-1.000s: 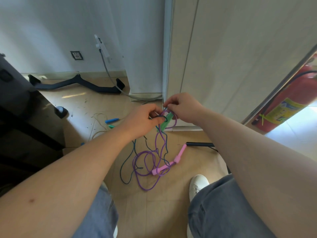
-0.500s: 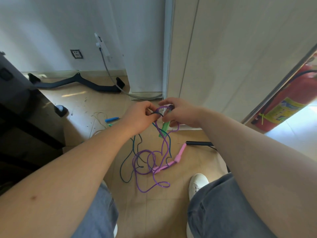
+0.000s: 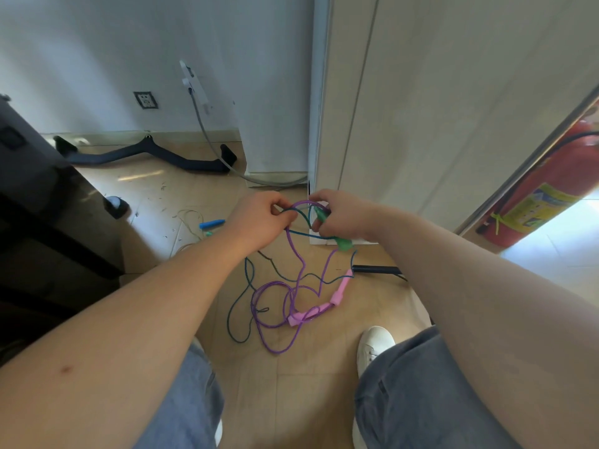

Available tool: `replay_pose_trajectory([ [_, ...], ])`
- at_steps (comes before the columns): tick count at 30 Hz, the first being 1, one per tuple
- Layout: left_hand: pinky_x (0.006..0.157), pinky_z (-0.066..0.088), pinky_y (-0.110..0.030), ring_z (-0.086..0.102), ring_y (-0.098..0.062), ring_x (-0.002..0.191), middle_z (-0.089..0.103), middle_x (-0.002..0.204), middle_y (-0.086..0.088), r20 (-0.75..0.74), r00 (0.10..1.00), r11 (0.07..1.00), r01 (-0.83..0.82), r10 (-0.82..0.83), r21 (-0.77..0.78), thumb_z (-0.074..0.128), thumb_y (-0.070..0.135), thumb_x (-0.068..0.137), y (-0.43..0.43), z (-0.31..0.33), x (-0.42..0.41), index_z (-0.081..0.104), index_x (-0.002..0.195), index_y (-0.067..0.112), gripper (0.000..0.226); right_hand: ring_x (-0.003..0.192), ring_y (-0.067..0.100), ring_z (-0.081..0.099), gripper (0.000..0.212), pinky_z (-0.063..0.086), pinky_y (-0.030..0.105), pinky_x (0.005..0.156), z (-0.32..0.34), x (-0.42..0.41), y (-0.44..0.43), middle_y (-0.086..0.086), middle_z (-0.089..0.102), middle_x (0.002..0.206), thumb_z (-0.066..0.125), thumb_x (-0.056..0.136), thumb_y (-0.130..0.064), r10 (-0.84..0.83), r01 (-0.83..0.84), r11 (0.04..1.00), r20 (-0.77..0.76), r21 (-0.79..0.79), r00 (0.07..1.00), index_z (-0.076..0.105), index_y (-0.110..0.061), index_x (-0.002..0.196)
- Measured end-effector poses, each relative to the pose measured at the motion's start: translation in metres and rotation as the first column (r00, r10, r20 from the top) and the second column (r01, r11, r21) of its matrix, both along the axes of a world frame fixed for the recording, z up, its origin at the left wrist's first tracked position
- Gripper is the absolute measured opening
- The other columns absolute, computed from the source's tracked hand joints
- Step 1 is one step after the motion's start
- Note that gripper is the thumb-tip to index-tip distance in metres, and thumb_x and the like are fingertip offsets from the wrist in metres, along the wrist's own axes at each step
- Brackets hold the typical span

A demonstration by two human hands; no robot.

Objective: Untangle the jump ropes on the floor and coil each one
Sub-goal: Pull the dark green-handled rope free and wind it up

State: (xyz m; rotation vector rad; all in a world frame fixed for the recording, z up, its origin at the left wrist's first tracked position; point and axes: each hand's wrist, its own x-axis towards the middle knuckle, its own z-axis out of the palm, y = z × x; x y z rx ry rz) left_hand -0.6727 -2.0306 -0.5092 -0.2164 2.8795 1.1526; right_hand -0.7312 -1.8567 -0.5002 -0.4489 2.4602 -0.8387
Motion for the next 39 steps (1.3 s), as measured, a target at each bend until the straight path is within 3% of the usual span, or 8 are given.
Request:
replay_pose_trajectory([
  [6,0.062,0.041,-0.024,0.064,-0.008,0.078,0.07,0.084,0.007,0.002,1.0,0.997,0.006,-0.006,-0.079,0.065,0.038,0.094,0.0,-0.003,0.0,0.069,0.112,0.027,0.021,0.084,0.031,0.072,0.035,0.063,0.047,0.071,0.001,0.004,0.0,0.014,0.064,0.106,0.059,0.086,-0.003,0.055,-0.053,0.987,-0.008,0.15,0.998,0.06,-0.007,0.121],
  [9,0.065,0.044,-0.027,0.064,-0.009,0.079,0.07,0.085,0.007,0.004,1.0,0.994,0.003,-0.003,-0.105,0.065,0.04,0.094,0.0,-0.003,0.0,0.069,0.111,0.028,0.022,0.077,0.02,0.075,0.039,0.061,0.036,0.079,0.005,0.001,-0.001,0.006,0.07,0.104,0.063,0.086,-0.007,0.013,0.013,0.972,-0.109,0.237,0.994,0.065,-0.014,0.124],
  [13,0.062,0.043,-0.022,0.065,-0.008,0.079,0.071,0.082,0.008,-0.012,1.0,0.996,0.0,-0.001,-0.094,0.062,0.037,0.097,-0.003,-0.002,0.001,0.072,0.107,0.026,0.019,0.062,0.006,0.069,0.039,0.051,0.019,0.06,0.008,-0.001,-0.003,-0.003,0.072,0.088,0.065,0.085,-0.009,-0.088,0.103,0.973,-0.077,0.209,0.993,0.064,-0.015,0.124],
  [19,0.054,0.037,-0.025,0.055,-0.014,0.063,0.063,0.072,-0.004,-0.029,0.999,0.995,0.021,-0.023,-0.097,0.051,0.038,0.103,0.0,0.003,0.004,0.069,0.087,0.024,0.028,0.065,0.026,0.065,0.048,0.06,0.038,0.069,0.002,0.002,-0.004,0.017,0.072,0.084,0.048,0.09,0.002,-0.097,0.092,0.994,0.077,0.065,0.992,0.058,-0.016,0.134],
  [24,0.055,0.039,-0.03,0.054,-0.016,0.058,0.063,0.068,-0.007,0.027,0.999,0.998,0.024,-0.022,-0.065,0.051,0.043,0.101,0.0,0.001,0.002,0.071,0.087,0.02,0.034,0.069,0.026,0.063,0.055,0.054,0.028,0.049,0.005,0.003,-0.001,0.014,0.06,0.095,0.039,0.094,0.001,-0.157,0.156,0.988,0.124,0.02,0.98,0.047,-0.024,0.143],
  [27,0.063,0.047,-0.033,0.061,-0.024,0.068,0.07,0.08,-0.012,0.026,1.0,1.0,-0.001,0.001,-0.021,0.051,0.043,0.101,0.0,0.0,0.0,0.074,0.094,0.02,0.033,0.084,0.031,0.069,0.051,0.063,0.041,0.06,0.005,0.003,0.001,0.015,0.058,0.102,0.044,0.091,0.001,-0.165,0.165,0.986,0.118,0.009,0.979,0.048,-0.016,0.139],
  [31,0.069,0.047,-0.027,0.066,-0.01,0.083,0.072,0.091,0.005,0.034,0.999,0.999,-0.023,0.022,0.037,0.045,0.043,0.104,-0.001,-0.002,-0.001,0.074,0.104,0.027,0.033,0.092,0.029,0.067,0.031,0.063,0.048,0.077,0.008,0.0,0.004,0.012,0.063,0.103,0.056,0.09,-0.004,-0.218,0.221,0.973,0.056,-0.059,0.974,0.061,-0.015,0.118],
  [39,0.056,0.038,-0.027,0.051,0.001,0.05,0.067,0.077,0.003,0.059,0.998,0.972,-0.046,0.033,0.231,0.041,0.04,0.106,0.0,0.002,-0.003,0.073,0.096,0.023,0.038,0.094,0.026,0.069,0.024,0.06,0.043,0.084,0.014,-0.003,0.005,0.004,0.067,0.095,0.052,0.087,-0.008,-0.287,0.271,0.937,-0.041,-0.222,0.957,0.062,-0.027,0.096],
])
